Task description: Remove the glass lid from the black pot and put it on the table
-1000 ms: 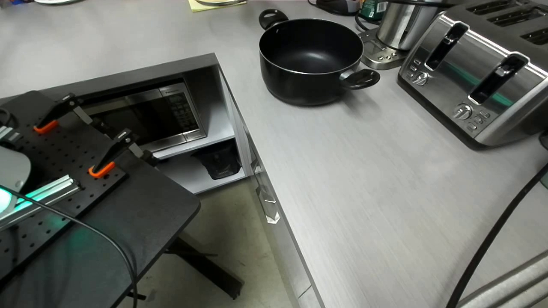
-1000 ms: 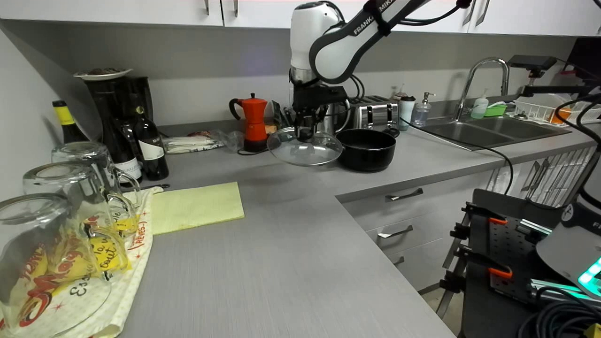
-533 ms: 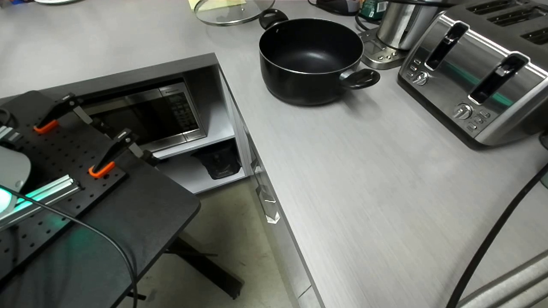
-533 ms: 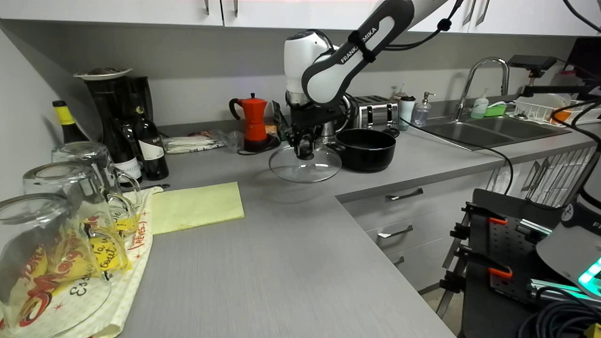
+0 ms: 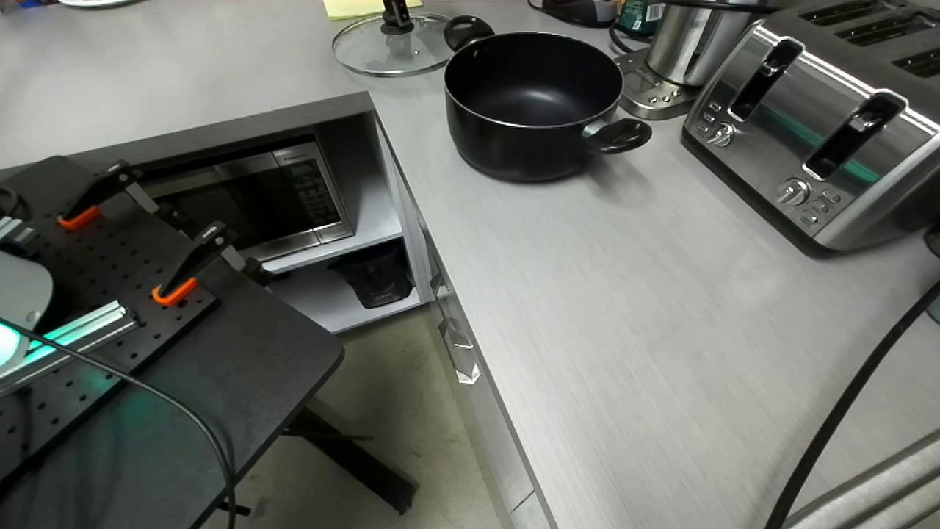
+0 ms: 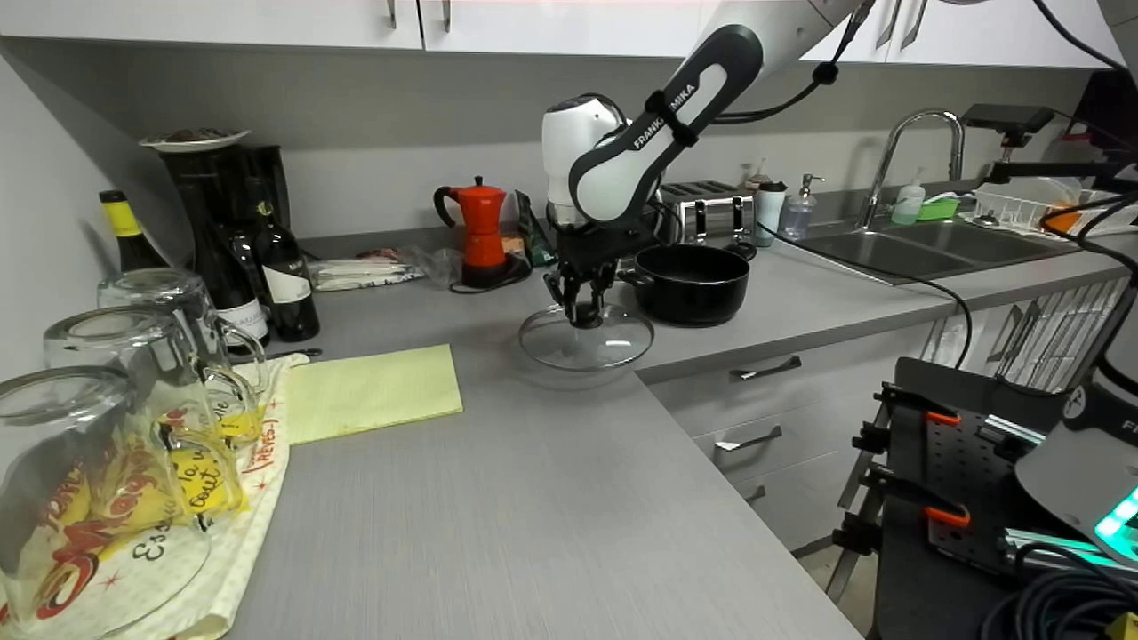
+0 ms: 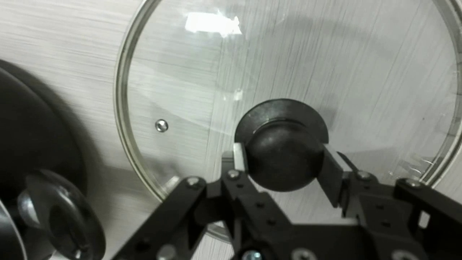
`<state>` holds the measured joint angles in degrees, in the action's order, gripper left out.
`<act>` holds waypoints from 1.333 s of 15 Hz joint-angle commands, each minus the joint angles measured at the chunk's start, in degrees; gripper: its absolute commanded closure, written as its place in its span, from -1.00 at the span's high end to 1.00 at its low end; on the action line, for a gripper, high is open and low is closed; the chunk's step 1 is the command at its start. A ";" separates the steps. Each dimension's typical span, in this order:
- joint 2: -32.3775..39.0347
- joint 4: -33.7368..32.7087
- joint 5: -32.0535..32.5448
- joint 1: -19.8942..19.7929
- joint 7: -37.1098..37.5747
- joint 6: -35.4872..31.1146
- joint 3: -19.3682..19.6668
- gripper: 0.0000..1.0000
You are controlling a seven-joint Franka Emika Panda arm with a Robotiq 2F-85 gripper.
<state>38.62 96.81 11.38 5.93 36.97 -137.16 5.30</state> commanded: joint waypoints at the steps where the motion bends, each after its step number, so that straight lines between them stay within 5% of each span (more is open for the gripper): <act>1: 0.55 -1.08 -3.01 -0.29 -4.18 0.02 0.31 -0.50; 18: 3.98 0.40 -3.01 1.64 -3.33 -9.82 4.62 -0.50; 19: 3.84 0.54 -3.03 1.68 -3.29 -9.94 4.66 0.50; 20: 3.51 0.86 -3.08 1.70 -3.28 -10.17 4.64 0.51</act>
<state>42.81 96.93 9.35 6.36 34.28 -145.49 8.61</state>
